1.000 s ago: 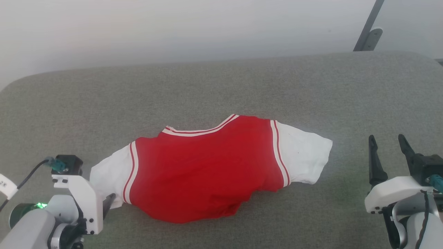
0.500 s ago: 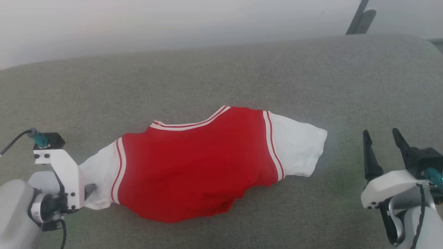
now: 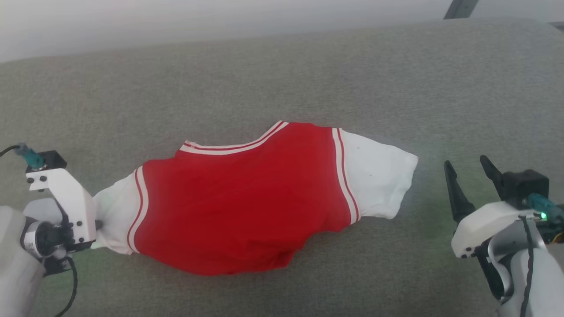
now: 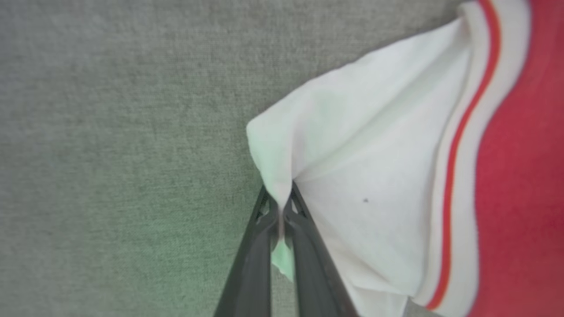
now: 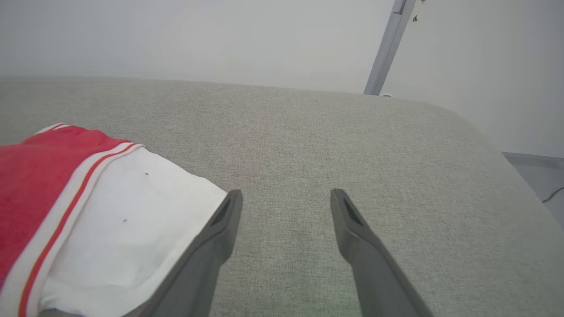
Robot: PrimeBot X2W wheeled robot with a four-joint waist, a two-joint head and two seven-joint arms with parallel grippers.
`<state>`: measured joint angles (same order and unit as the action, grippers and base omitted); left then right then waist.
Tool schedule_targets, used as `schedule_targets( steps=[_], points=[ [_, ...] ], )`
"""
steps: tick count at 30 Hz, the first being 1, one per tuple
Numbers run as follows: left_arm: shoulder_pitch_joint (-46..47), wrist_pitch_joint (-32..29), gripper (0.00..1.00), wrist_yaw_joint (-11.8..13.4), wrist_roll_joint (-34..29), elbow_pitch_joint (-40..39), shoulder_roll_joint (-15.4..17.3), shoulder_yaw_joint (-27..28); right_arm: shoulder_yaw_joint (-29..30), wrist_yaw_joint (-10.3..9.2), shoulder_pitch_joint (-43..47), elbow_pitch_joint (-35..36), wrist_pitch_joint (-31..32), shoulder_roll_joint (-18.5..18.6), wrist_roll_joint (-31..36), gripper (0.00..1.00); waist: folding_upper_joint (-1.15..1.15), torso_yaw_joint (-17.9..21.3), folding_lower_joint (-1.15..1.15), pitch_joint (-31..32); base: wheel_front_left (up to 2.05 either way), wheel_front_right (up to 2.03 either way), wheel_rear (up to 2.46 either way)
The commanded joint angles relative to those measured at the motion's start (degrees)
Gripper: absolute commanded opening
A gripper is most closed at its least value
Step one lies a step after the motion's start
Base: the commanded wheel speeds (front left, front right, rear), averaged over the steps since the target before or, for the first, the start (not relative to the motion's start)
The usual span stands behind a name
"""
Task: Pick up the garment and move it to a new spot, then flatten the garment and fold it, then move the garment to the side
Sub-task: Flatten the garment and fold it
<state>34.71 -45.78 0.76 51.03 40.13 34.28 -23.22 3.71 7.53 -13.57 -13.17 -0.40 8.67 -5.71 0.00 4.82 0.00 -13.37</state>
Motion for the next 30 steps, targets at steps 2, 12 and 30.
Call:
schedule_targets(
  steps=[2, 12, 30],
  points=[
    [-0.91, 0.32, 0.00, -0.56, 0.14, 1.62, -2.07, -1.34, -0.60, -0.08, -1.09, 0.33, 0.91, 0.86, -0.66, 1.00, 0.00, -0.63, 0.00, -0.47, 0.00, 0.00, 0.00],
    [2.08, 4.31, 0.29, -2.89, -0.76, 3.66, -3.75, -1.85, -2.01, -0.08, -2.84, 0.93, 2.42, 2.29, -1.12, 1.00, 0.00, -2.39, 0.00, -1.08, 0.00, 0.00, 0.00],
    [10.00, -0.66, 1.00, 0.37, -3.62, 0.33, 1.58, -2.25, -3.55, -0.08, -4.62, 3.16, 2.75, 2.71, -1.23, 1.00, 0.00, -1.03, 0.00, -3.62, 0.00, 0.00, 0.00]
  ],
)
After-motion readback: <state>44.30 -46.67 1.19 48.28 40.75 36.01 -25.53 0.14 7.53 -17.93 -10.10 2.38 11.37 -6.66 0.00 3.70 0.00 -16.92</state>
